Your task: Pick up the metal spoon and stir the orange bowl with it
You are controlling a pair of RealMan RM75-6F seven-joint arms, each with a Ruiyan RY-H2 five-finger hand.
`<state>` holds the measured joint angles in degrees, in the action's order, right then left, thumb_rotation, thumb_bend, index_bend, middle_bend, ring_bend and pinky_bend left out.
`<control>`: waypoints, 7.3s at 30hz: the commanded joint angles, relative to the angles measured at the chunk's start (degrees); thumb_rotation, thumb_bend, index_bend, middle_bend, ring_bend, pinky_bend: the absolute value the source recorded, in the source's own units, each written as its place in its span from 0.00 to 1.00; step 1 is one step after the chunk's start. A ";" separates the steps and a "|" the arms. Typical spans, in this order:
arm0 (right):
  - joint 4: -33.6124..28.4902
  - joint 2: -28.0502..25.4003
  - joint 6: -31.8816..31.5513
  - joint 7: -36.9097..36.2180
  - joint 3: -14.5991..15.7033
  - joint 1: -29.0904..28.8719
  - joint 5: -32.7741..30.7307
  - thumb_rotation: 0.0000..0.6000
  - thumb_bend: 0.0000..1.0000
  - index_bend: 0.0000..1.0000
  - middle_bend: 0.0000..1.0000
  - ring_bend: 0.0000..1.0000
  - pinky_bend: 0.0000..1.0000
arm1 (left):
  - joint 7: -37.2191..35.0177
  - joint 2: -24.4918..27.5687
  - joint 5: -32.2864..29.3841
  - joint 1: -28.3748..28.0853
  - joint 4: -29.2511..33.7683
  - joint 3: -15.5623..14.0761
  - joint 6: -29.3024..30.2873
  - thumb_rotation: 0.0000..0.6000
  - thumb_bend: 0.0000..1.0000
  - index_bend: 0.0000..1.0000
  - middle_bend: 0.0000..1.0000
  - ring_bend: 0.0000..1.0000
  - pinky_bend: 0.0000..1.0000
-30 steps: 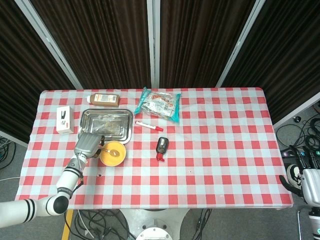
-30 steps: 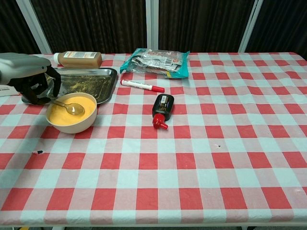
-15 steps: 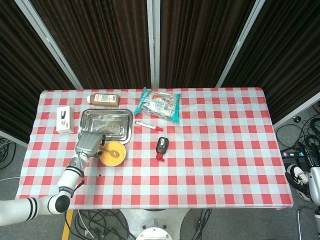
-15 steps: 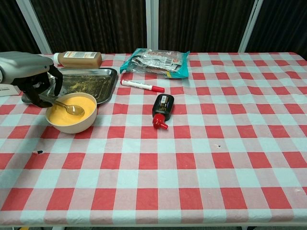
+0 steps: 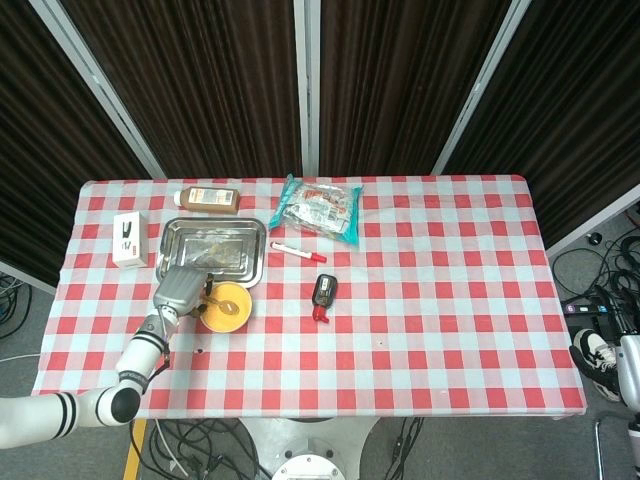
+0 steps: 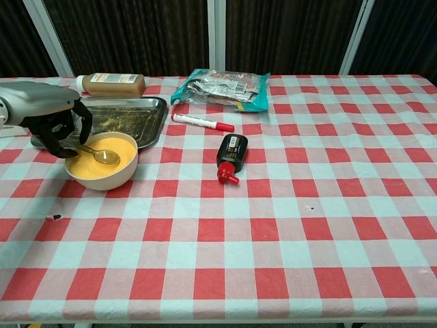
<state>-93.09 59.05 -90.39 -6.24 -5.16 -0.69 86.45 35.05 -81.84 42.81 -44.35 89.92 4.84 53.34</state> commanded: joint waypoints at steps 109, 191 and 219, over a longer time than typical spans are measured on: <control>2.61 0.88 -0.06 -3.67 0.24 1.32 -0.61 1.00 0.18 0.07 0.25 0.06 0.20 | 42.01 -10.77 -6.80 -4.92 3.86 -2.05 19.59 1.00 0.45 0.66 0.92 0.94 1.00; 1.37 0.37 -0.87 -2.72 0.33 1.90 -0.01 1.00 0.17 0.07 0.25 0.06 0.21 | 65.00 -17.59 6.57 -4.33 -7.28 -7.43 30.30 1.00 0.46 0.70 0.95 0.97 1.00; 1.52 0.44 -1.43 -3.23 0.63 2.21 0.72 1.00 0.17 0.07 0.25 0.06 0.21 | 66.74 -17.60 7.06 -2.85 -6.96 -6.44 29.63 1.00 0.47 0.71 0.96 0.97 1.00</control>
<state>-91.57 59.49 -91.81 -9.48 -4.55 1.52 87.15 101.96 -100.12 49.07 -47.32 82.39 -1.66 82.29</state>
